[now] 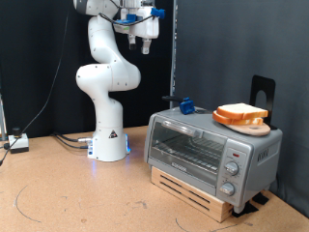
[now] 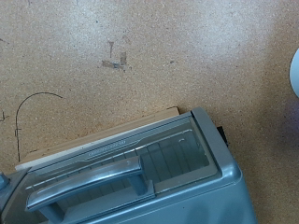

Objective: Make a piece of toast with the oven

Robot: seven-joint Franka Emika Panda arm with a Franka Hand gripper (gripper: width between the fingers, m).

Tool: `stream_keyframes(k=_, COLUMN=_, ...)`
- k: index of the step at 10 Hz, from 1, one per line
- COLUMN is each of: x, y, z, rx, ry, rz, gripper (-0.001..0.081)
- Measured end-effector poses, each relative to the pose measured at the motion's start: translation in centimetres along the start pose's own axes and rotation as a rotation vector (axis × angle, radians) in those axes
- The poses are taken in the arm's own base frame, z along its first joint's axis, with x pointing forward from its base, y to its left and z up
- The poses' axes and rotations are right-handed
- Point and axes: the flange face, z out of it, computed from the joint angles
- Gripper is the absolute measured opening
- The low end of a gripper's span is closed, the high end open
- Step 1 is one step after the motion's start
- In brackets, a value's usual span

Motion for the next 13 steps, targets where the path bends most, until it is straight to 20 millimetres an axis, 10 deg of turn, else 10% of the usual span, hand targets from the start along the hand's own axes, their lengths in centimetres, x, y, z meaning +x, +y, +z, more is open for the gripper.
stream_keyframes(k=7, x=1.8, y=-0.8, z=0.4, rx=-0.029, ry=0.143, rz=-0.631, gripper=0.0807)
stream_keyframes(k=13, x=-3.6, y=0.7, z=0.2, rx=-0.002, ry=-0.073, rz=-1.279, gripper=0.0807)
